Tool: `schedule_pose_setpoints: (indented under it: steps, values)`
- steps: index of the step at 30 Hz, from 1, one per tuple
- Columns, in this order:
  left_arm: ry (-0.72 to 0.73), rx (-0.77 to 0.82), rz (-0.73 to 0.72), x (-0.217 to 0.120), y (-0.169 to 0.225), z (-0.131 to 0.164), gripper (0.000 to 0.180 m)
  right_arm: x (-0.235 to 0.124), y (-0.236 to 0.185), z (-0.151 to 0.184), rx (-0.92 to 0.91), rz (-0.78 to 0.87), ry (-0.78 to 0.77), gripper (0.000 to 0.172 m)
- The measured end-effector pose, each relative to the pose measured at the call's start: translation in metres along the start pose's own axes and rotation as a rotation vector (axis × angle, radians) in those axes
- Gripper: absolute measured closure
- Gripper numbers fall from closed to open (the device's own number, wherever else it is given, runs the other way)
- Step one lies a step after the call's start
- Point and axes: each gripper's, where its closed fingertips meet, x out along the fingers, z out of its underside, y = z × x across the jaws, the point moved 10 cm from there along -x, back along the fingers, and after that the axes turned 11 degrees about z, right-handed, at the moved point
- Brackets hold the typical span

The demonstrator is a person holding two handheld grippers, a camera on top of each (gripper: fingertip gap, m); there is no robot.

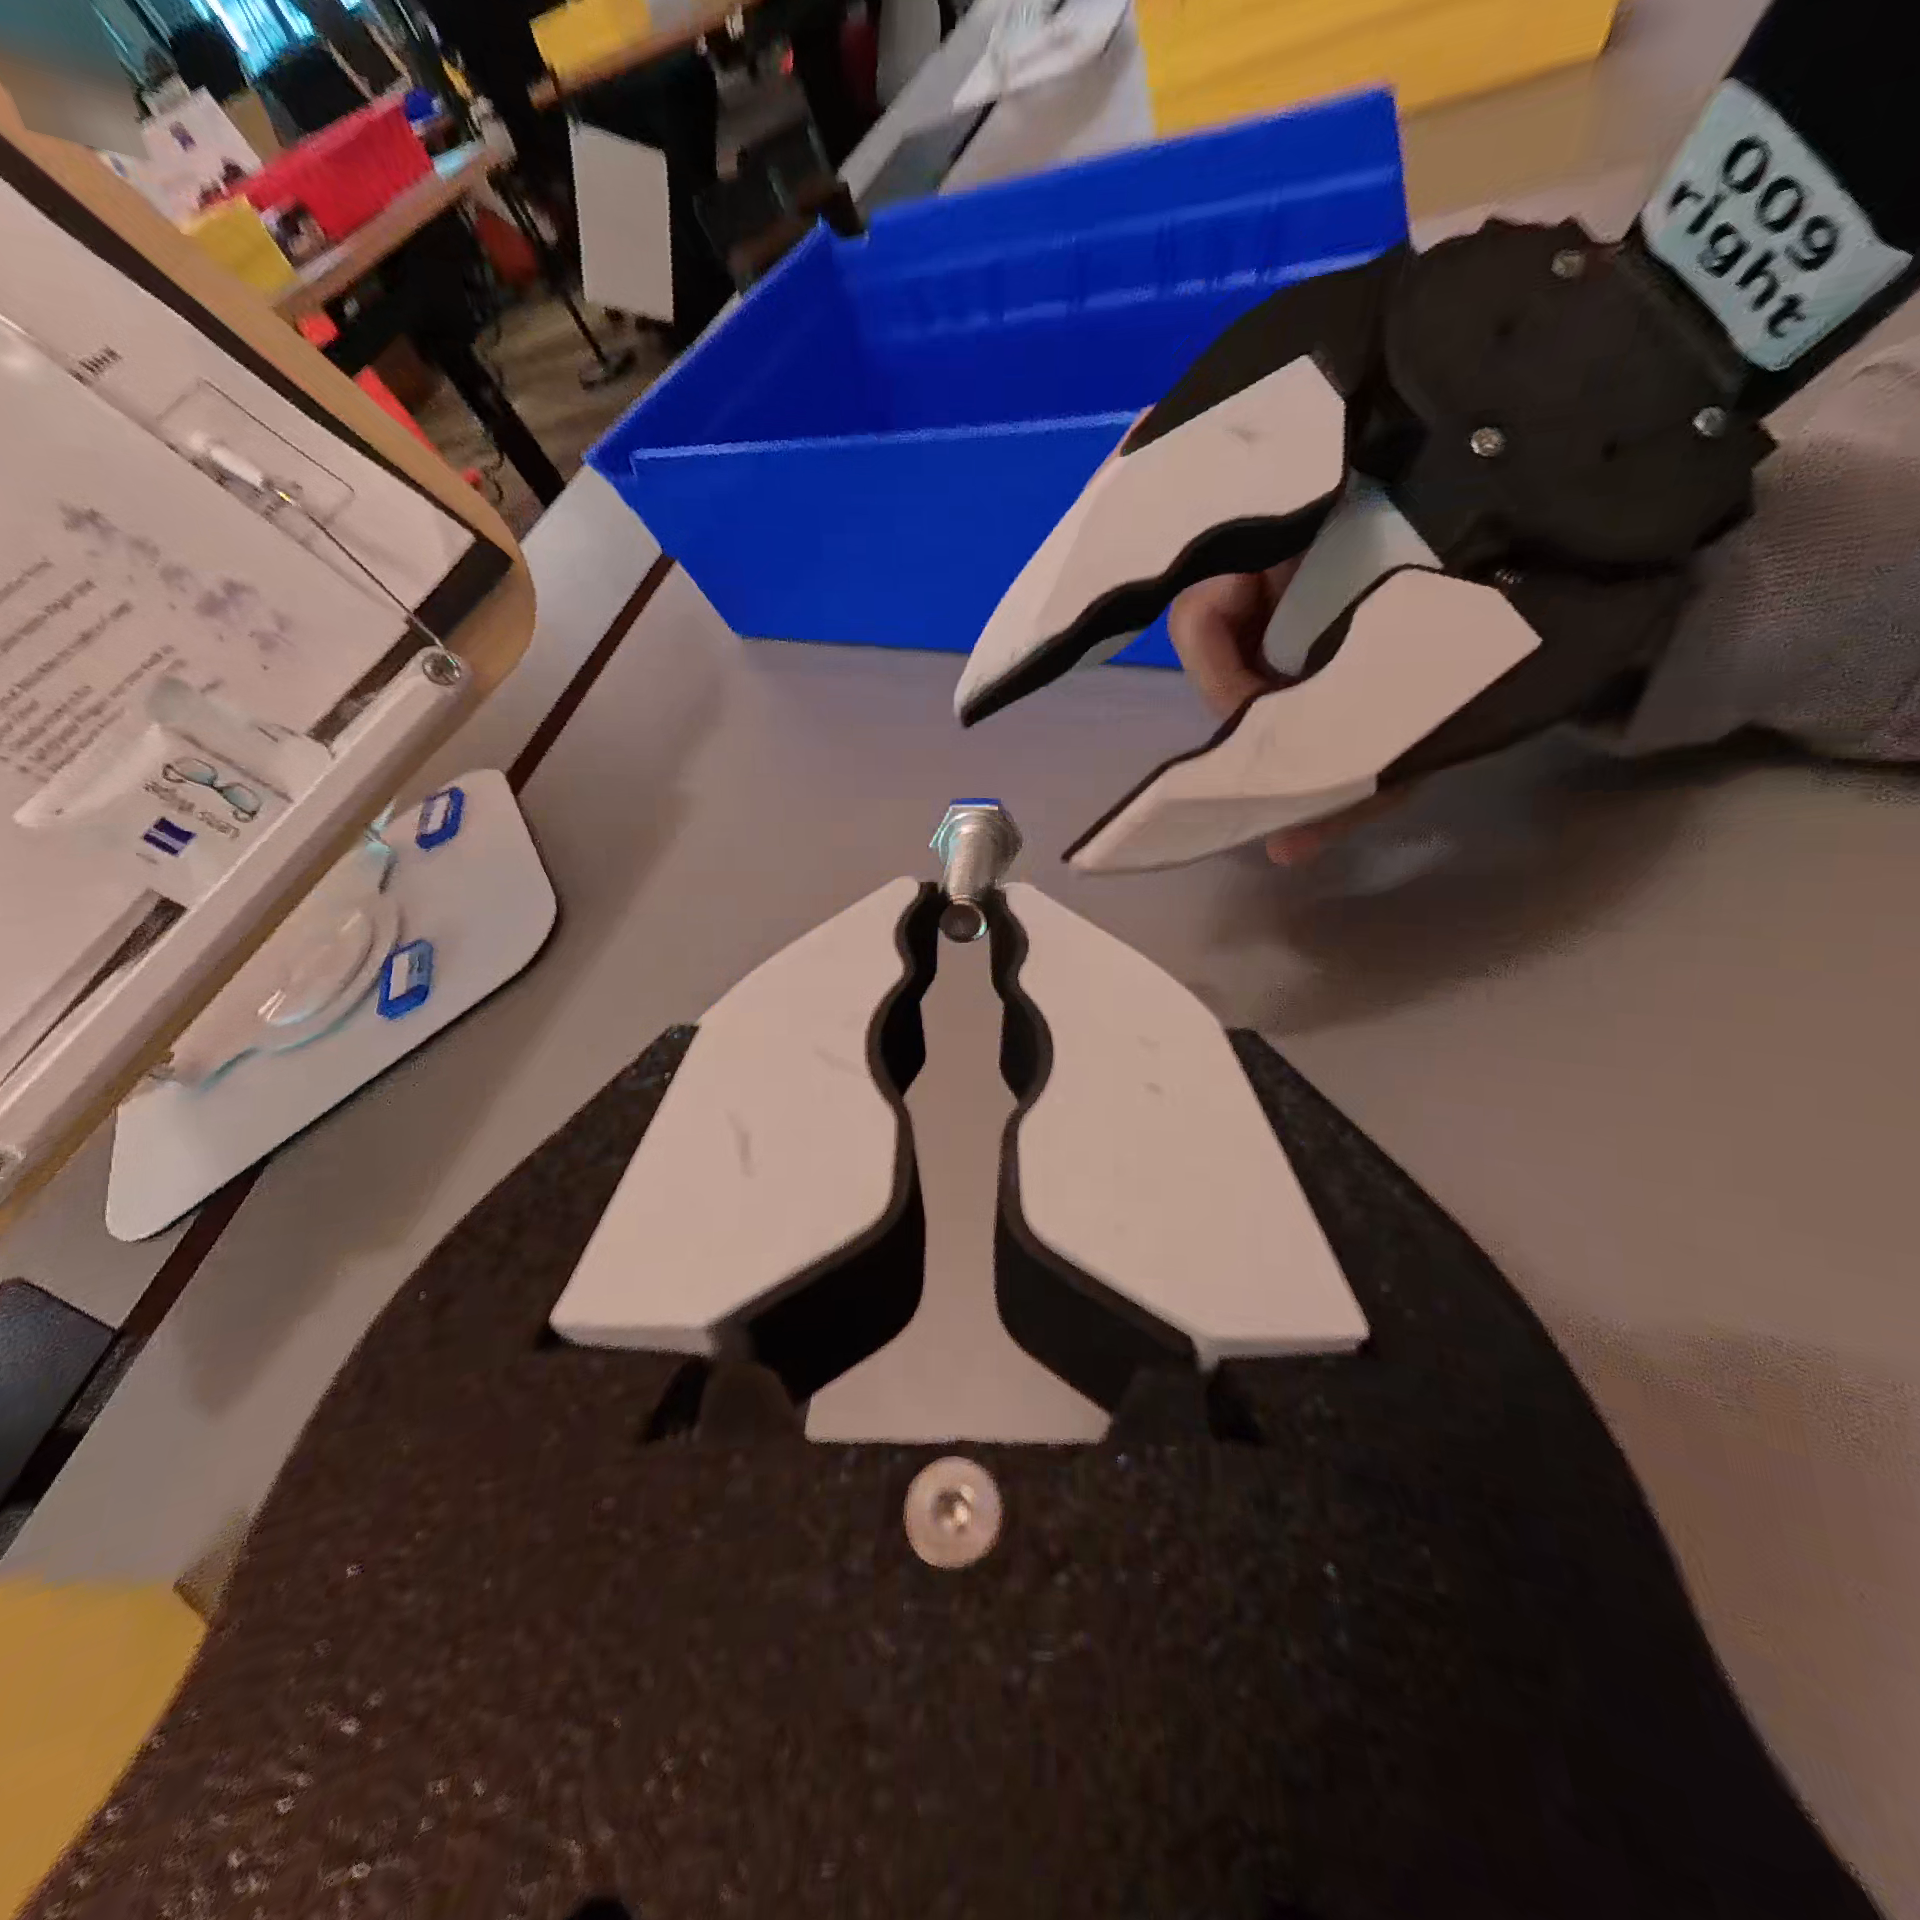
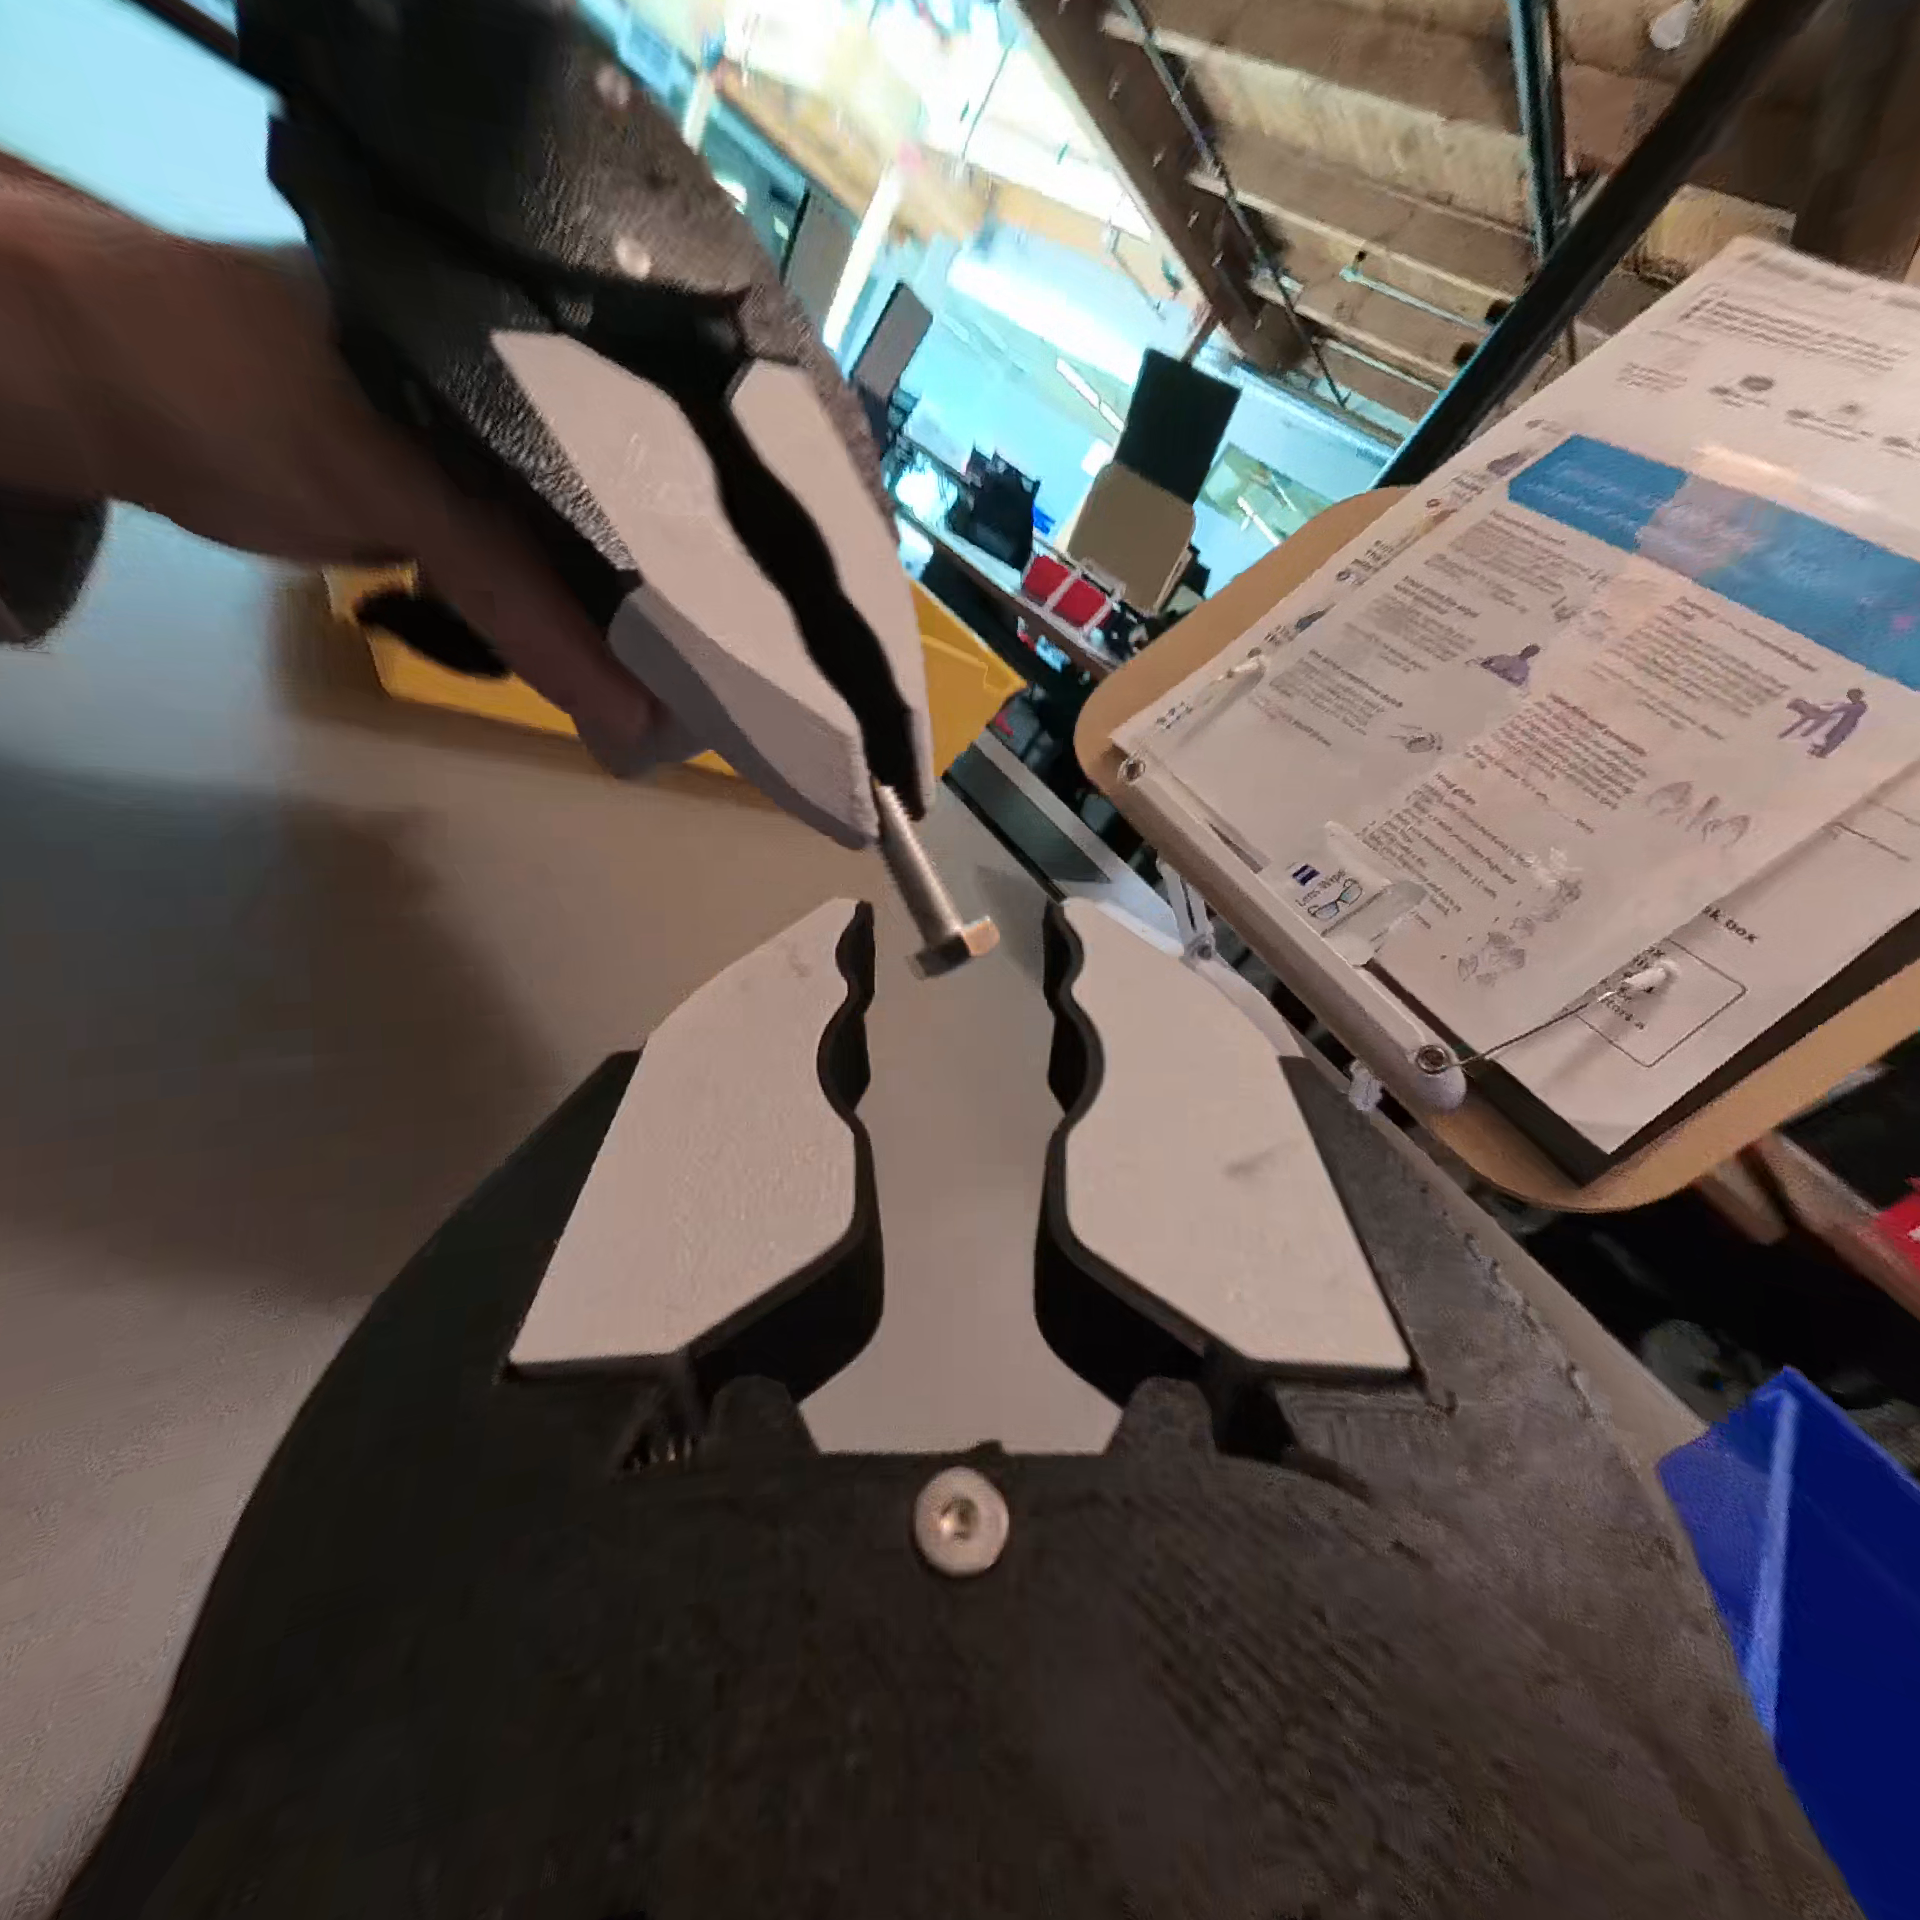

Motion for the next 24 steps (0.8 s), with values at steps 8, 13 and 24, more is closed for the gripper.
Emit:
schedule_pose_setpoints:
  steps: [8, 13, 24]
  values:
    - [-0.125, 0.029, -0.009, 0.014, 0.009, -0.004, 0.172, 0.012, -0.016, 0.009, -0.169, -0.001, -0.114, 0.158]
    - [-0.160, 0.025, -0.030, 0.014, 0.008, -0.005, 0.172, 0.016, -0.017, 0.009, -0.121, -0.018, -0.154, 0.161]
    - [0.082, -0.131, -0.125, -0.037, 0.008, -0.025, 0.159, 0.012, 0.001, 0.011, 0.410, -0.099, -0.106, 0.163]
